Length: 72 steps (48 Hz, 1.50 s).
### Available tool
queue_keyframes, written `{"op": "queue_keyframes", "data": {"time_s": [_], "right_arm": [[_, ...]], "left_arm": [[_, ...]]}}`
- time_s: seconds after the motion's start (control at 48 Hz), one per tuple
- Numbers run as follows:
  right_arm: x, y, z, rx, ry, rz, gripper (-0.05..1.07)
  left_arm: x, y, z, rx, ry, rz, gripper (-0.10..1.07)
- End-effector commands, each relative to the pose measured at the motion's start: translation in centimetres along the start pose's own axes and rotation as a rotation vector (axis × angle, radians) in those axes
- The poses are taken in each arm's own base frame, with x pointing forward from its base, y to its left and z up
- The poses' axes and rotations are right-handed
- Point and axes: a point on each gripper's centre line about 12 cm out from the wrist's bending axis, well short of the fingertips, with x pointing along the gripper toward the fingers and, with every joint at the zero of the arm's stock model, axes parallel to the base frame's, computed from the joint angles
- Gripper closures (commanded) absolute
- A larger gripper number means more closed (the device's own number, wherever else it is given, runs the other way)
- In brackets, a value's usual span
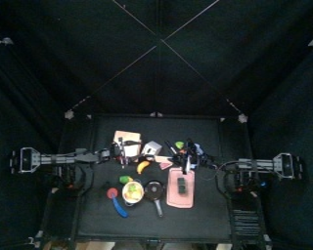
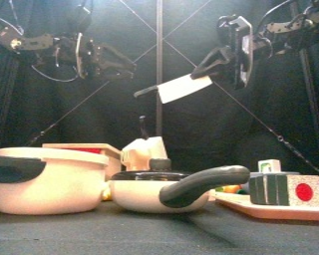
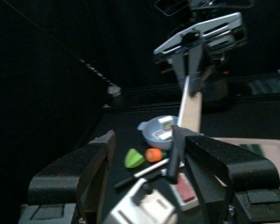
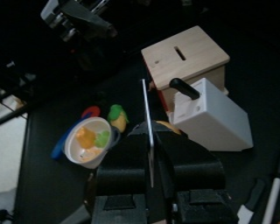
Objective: Regrasp cleaver
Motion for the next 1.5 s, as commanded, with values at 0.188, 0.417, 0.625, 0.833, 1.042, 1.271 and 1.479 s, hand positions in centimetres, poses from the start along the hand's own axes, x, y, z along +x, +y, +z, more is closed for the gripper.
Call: {"op": "queue_keyframes", "data": {"time_s": [0.188, 0.417, 0.625, 0.833, 1.042, 1.271, 1.479], "right_arm": [[-0.5, 0.3, 1.3, -0.109, -0.058, 0.019, 0.7], [-0.5, 0.7, 1.6, -0.158, -0.076, 0.037, 0.7], [-0.5, 0.9, 1.7, -0.18, -0.086, 0.046, 0.7], [-0.5, 1.2, 1.6, -0.195, -0.086, 0.056, 0.7], [-0.5, 1.7, 1.3, -0.22, -0.081, 0.075, 0.7], [-0.5, 2.2, 1.2, -0.242, -0.079, 0.092, 0.7], [-0.5, 2.1, 1.1, -0.237, -0.076, 0.09, 0.7]], "left_arm": [[0.0, -1.2, 0.2, -0.022, 0.02, -0.103, 0.08], [0.3, -0.5, -0.4, -0.014, 0.052, -0.122, 0.08], [1.2, -0.3, -1.1, -0.022, 0.059, -0.13, 0.08], [1.8, 0.6, -1.8, -0.019, 0.064, -0.111, 0.08], [2.3, 0.9, -2.4, -0.02, 0.05, -0.113, 0.09], [2.9, 0.4, -3.2, -0.004, 0.05, -0.15, 0.09], [3.7, 0.3, -3.7, 0.017, 0.063, -0.171, 0.09]]}}
